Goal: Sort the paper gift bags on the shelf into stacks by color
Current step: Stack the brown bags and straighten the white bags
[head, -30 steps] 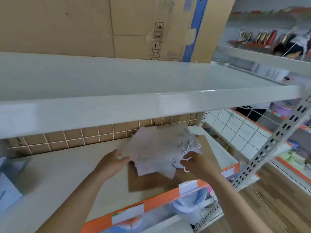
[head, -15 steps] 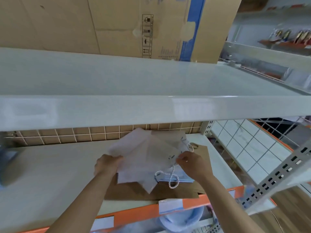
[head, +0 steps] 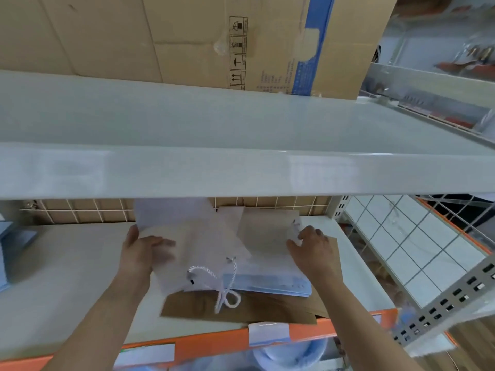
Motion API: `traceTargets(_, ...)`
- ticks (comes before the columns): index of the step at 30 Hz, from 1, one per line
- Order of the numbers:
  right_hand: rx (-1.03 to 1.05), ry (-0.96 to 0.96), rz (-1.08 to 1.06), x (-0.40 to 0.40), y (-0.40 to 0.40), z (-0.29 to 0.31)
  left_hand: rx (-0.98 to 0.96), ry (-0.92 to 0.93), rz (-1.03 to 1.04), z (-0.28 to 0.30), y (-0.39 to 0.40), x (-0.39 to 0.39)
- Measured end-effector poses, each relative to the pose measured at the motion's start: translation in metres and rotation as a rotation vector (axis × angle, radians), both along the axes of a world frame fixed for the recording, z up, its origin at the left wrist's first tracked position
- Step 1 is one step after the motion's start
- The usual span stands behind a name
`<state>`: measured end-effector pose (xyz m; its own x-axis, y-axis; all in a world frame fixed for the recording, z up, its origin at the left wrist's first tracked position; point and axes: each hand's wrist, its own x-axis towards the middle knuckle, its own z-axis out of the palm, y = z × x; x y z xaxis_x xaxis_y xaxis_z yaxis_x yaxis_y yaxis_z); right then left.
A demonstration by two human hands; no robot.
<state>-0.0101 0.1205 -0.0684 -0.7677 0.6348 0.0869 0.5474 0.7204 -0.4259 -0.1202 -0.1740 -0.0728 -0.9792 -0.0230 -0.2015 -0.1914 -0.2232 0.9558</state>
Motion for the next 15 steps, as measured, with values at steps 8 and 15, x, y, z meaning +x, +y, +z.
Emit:
traceTargets(8,0.018,-0.251,-0.113,-0.020,-0.002,-0.015,-0.015,-0.026,0.074,-0.005,-0.037,-0.002)
traceTargets(15,-0.015,-0.296,-0.135,-0.028,-0.025,-0.009,-0.051,-0.069,0.065,-0.018,-0.042,0.000)
